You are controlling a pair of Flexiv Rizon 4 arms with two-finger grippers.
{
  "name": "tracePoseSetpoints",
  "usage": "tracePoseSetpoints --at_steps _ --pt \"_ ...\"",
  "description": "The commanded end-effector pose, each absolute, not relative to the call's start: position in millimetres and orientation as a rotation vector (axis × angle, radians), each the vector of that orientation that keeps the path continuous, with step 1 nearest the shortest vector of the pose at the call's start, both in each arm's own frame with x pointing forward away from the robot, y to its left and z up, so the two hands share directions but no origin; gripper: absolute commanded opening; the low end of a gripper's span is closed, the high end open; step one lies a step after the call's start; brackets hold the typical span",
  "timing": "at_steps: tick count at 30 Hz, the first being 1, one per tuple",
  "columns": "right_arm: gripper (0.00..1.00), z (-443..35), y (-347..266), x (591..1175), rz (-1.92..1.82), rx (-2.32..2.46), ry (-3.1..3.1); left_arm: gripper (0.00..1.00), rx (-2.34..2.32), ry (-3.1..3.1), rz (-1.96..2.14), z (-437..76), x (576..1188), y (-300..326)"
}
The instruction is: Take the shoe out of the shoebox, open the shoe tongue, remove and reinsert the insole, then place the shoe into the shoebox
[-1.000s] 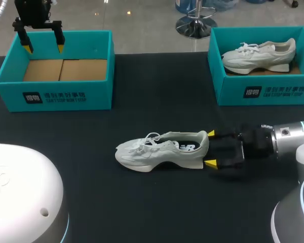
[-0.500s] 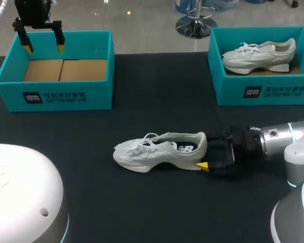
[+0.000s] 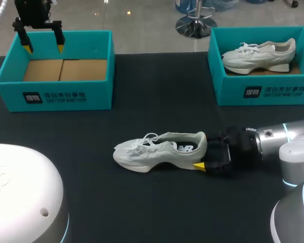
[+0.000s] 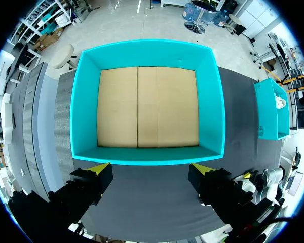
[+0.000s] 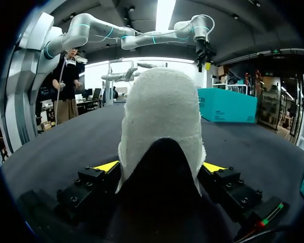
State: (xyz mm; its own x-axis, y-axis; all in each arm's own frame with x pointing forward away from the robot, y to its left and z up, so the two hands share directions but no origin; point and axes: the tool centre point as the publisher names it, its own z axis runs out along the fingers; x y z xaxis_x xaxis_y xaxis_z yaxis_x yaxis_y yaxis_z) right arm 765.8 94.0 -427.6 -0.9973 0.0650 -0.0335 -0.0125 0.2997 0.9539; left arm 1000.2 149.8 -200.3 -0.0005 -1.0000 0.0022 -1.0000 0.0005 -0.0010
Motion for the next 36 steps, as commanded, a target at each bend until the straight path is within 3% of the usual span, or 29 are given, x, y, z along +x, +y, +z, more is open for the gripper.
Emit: tracePoseSetpoints --at_steps 1,6,7,8,9,32,36 --pt "1.00 -432.3 99.4 770.9 1.825 0.049 2.486 1.00 2.221 -2.221 0.002 -200.1 1000.1 149.8" --pt "1.00 -434.8 99.0 770.1 1.830 0.055 2.479 1.00 2.221 -2.221 0.002 -200.1 1000.1 149.8" --pt "0.48 -435.0 99.2 769.8 1.831 0.055 2.477 1.00 2.221 -2.221 0.002 -200.1 1000.1 149.8" --pt "0.15 -435.4 99.4 769.6 1.832 0.054 2.474 1.00 2.221 -2.221 0.002 -200.1 1000.1 149.8" --pt "0.00 -435.7 99.9 769.4 1.834 0.053 2.471 1.00 2.221 -2.221 0.002 -200.1 1000.1 149.8" --pt "0.00 -437.5 102.4 768.1 1.819 0.082 2.482 1.00 2.221 -2.221 0.002 -200.1 1000.1 149.8" --pt "0.00 -437.5 102.4 768.1 1.819 0.082 2.482 1.00 2.266 -2.179 -0.008 -206.6 981.6 125.6"
